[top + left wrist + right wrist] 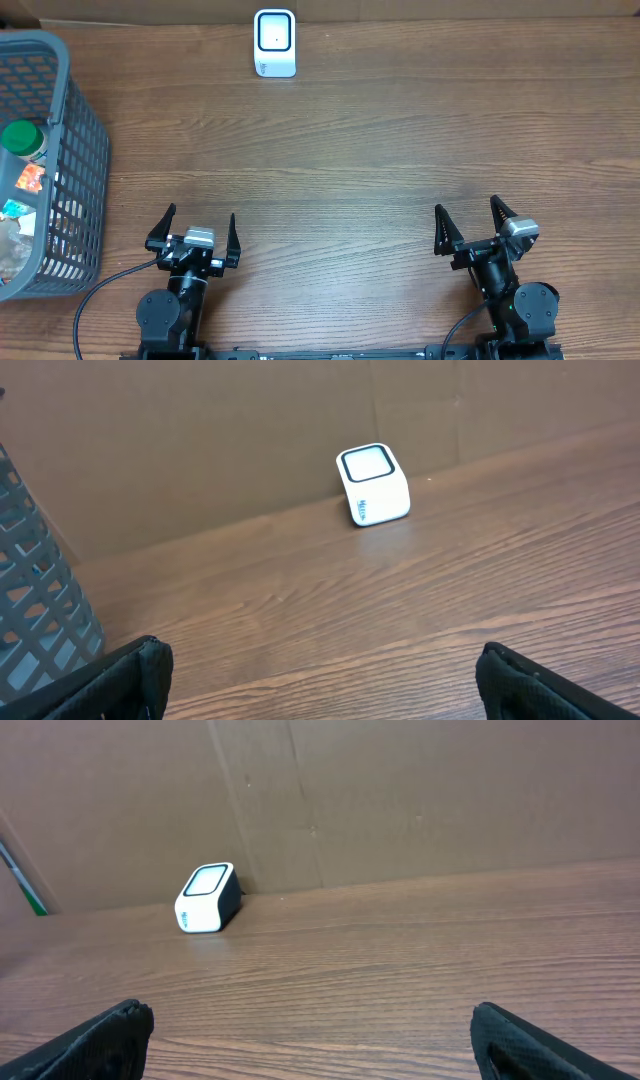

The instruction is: Scan the item barcode

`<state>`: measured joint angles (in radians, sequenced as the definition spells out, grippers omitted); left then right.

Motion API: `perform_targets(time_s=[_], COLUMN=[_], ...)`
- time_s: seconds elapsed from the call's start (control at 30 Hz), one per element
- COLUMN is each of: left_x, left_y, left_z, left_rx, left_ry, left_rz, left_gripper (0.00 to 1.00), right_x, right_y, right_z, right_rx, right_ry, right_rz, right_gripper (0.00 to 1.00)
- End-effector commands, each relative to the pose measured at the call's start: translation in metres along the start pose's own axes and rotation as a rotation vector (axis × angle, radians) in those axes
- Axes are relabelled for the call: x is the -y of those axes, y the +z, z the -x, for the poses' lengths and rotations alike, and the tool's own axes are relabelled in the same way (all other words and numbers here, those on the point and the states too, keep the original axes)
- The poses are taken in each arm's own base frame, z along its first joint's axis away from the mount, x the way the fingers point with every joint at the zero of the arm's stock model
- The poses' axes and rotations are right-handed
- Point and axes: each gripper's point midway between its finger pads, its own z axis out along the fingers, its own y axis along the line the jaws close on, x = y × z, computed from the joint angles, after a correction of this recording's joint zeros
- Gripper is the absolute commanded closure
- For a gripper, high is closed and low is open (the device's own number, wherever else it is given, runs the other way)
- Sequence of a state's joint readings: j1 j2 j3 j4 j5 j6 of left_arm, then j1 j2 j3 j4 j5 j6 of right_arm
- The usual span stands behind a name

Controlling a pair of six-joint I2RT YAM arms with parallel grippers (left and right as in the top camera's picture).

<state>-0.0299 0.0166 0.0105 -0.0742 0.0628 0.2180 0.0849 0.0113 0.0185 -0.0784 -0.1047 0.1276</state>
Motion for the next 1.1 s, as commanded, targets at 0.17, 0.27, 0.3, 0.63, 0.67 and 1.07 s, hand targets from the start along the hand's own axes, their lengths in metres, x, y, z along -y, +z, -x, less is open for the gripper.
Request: perform_targets(time_s=[0.17,0.27,0.3,0.63,0.67,1.07], left_x=[-0.001,0.0,0.0,0.0,0.0,-0.003], left_y=[0.0,0.0,0.0,0.0,0.0,-0.003], left_z=[0.0,0.001,0.001,0.001,0.0,0.017], left_rx=[0.009,0.011,0.011,0.01,0.009,-0.017], left_ry=[0.018,0.009,0.006,-0.051,-0.051,-0.073], left_rz=[0.003,-0.004,-0.005,-0.004,-0.004,-0.011], left_gripper=[0.01,0.0,0.01,0.0,0.0,0.0], right_x=[0.002,0.002,0.002,0.002,0.002,0.002], right_y=[0.0,0.0,0.0,0.0,0.0,0.0], right_z=[-0.003,-0.003,-0.003,-0.003,-0.003,-0.003], right_rx=[-0.002,-0.002,-0.002,-0.002,-0.002,-0.002], right_ry=[0.002,0.002,0.002,0.002,0.002,0.002], right_rz=[-0.004,-0.004,-0.004,-0.004,-0.004,-0.004], right_gripper=[0.0,0.0,0.0,0.0,0.0,0.0])
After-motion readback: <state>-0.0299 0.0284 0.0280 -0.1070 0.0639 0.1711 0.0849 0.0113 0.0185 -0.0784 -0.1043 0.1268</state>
